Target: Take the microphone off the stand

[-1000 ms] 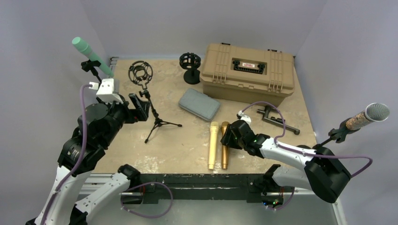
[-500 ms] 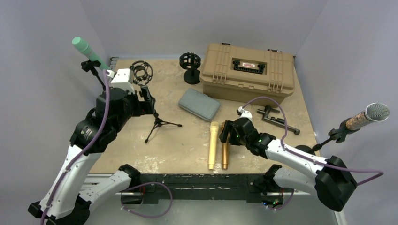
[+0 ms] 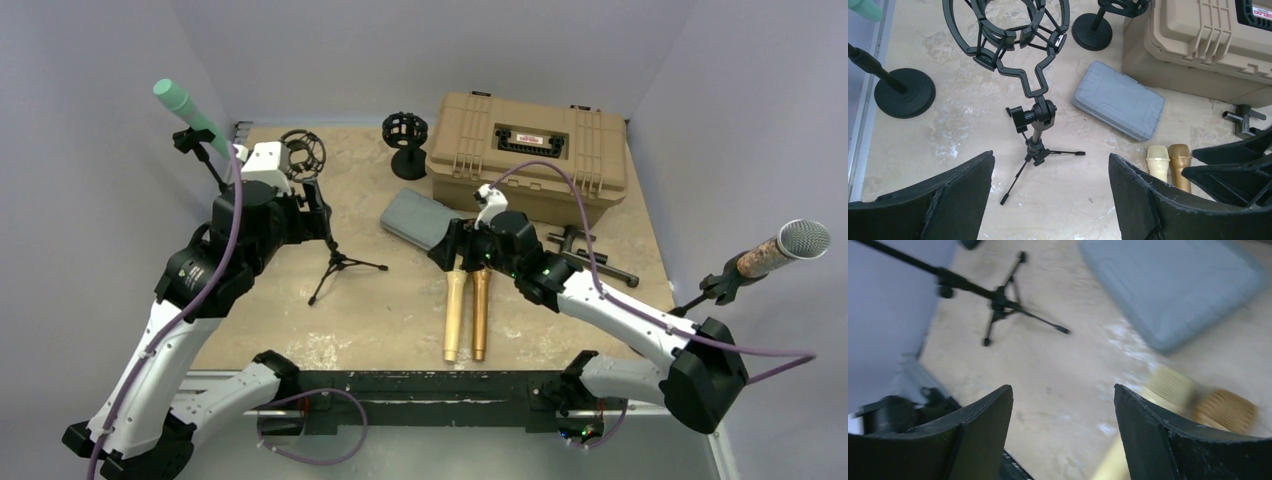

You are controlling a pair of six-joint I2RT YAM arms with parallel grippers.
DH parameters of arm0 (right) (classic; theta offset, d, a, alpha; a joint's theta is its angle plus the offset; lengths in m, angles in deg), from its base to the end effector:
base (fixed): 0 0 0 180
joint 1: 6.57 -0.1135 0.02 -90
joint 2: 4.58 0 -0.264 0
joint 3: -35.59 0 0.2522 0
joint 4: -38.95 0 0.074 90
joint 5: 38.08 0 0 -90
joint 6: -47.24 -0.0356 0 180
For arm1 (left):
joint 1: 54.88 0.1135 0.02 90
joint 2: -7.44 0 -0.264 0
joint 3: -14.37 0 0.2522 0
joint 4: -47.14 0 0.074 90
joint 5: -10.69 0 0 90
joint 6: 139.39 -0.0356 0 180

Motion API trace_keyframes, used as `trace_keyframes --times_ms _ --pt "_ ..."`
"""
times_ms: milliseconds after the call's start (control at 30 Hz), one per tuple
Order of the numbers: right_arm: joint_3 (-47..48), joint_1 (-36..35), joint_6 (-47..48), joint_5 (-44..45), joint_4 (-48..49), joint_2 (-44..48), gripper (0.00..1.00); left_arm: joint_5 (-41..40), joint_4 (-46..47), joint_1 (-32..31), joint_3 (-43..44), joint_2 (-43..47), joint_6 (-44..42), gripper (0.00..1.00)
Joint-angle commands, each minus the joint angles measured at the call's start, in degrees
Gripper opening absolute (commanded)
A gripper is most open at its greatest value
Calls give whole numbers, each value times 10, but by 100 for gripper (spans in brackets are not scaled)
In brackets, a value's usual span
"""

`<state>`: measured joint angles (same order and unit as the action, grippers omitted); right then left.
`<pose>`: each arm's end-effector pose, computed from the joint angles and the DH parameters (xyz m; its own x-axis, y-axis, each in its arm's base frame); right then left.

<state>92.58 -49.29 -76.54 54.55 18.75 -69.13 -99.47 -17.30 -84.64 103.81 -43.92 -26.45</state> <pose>0.1874 0.1708 0.2677 -0.6446 0.1607 -0.7474 -0.3482 0.8086 0.4742 0.1362 -0.0638 0.4276 -0.4321 -0.1744 -0.8848 0.0320 0.9775 -0.2083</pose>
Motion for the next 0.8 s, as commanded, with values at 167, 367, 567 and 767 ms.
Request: trace_keyframes --times_ms 167,367,567,767 --pt "93 -59 -153 -268 398 -191 74 22 19 0 -5 38 16 82" --pt "144 -97 -270 -264 542 -315 72 24 18 1 -35 81 26 82" --pt "173 -116 -325 -181 553 -383 64 27 19 0 -53 116 32 82" --pt "220 -118 -367 -184 587 -476 56 31 17 0 -55 140 30 82"
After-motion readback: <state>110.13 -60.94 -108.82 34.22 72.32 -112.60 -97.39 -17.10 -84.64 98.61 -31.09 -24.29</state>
